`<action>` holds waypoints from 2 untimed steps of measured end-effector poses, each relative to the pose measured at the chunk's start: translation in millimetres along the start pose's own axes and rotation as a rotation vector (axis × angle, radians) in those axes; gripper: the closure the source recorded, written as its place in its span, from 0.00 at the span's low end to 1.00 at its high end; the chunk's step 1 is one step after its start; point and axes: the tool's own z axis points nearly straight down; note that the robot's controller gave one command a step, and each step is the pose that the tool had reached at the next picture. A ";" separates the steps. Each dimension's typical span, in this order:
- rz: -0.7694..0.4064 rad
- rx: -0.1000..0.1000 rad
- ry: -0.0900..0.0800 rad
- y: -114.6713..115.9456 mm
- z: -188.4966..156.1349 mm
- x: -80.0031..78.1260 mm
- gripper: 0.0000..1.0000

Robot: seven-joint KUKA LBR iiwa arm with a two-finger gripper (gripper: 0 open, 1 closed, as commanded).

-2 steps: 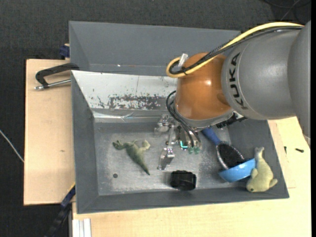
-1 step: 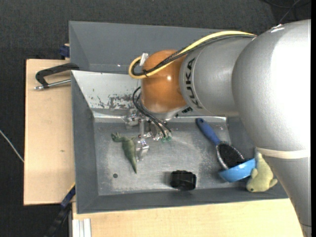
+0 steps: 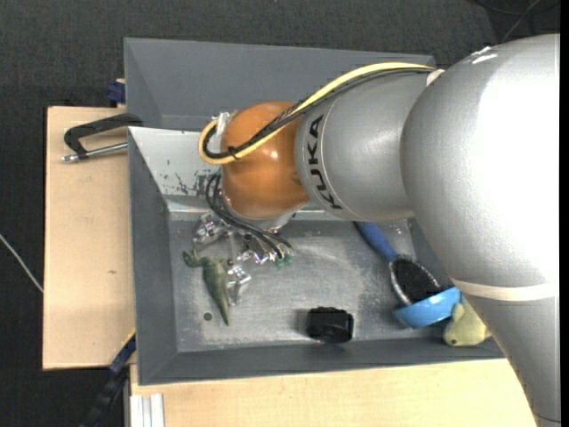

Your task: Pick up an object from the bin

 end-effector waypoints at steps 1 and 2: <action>0.004 0.001 0.000 -2.3 -0.2 0.1 1.00; -0.288 0.007 -0.011 -66.4 -177.0 29.3 1.00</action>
Offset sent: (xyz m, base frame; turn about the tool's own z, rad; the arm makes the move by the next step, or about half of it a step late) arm 0.0000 0.0000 0.0000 0.0000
